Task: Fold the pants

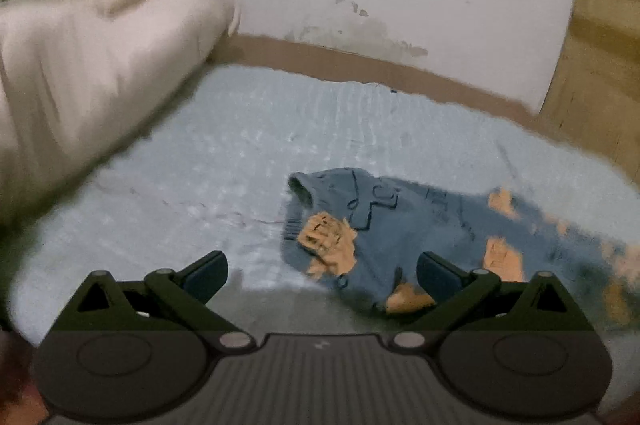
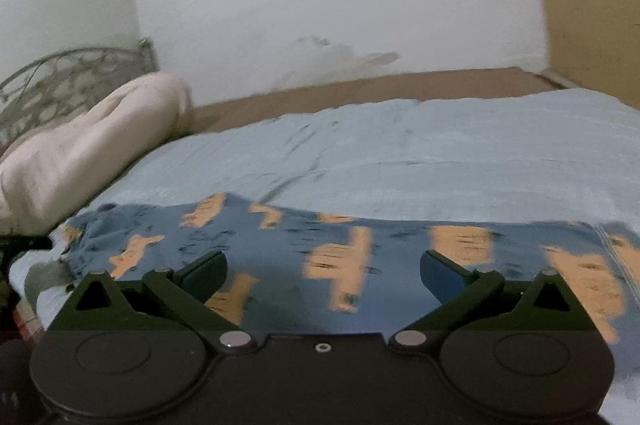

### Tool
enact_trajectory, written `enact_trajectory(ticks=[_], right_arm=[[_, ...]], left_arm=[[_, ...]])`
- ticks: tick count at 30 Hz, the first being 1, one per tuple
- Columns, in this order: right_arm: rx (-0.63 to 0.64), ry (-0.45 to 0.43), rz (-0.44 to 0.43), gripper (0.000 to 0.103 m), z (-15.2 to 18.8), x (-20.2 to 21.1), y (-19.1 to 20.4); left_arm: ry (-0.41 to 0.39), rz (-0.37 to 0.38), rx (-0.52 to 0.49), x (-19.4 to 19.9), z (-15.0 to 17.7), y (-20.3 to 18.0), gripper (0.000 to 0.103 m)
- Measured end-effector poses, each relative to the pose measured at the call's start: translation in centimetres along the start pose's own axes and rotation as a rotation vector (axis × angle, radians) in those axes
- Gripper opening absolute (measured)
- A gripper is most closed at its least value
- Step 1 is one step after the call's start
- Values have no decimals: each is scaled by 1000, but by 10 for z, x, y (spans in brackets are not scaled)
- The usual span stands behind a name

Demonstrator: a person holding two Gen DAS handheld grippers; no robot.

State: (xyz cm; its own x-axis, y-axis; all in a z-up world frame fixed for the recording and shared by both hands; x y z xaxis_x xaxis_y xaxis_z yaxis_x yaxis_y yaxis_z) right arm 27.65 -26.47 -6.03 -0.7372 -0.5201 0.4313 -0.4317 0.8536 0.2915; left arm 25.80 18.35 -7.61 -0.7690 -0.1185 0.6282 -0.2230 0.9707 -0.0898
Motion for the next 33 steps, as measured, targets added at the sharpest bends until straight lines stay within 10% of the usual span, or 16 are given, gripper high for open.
enact_trajectory(ticks=[11,16,23,29,33], right_arm=[[46,67,-91,102,3,-55,56],[35,83,-113,102,11,-65,66],[64,100,-120,102,17,-73,77],[105,129,-105,102,25,-79,79],[138,143,-101,102,29,-81,81]], left_arm=[[181,120,282,-51,2,21,73],[194,82,328,-56,1,25,17],[34,5,234,-16,-23,20,14],[72,-76,173,-29,-8,19,14],[72,-108,139,-30,-5,15,36]])
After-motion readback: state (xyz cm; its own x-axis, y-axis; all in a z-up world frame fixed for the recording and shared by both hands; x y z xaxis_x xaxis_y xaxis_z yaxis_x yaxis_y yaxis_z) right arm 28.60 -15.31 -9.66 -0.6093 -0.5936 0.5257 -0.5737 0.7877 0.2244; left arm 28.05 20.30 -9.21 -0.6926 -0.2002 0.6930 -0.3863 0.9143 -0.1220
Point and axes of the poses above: each gripper's, at about its wrist camera, not at the fingertips, and x roughly against the way its jaws point, y to its left, z to its underside, the point moved 10 cm from there along -x, roughly the way its jaws point, and after that the axes turned 11 degrees about -z, right-handed, at the moved point
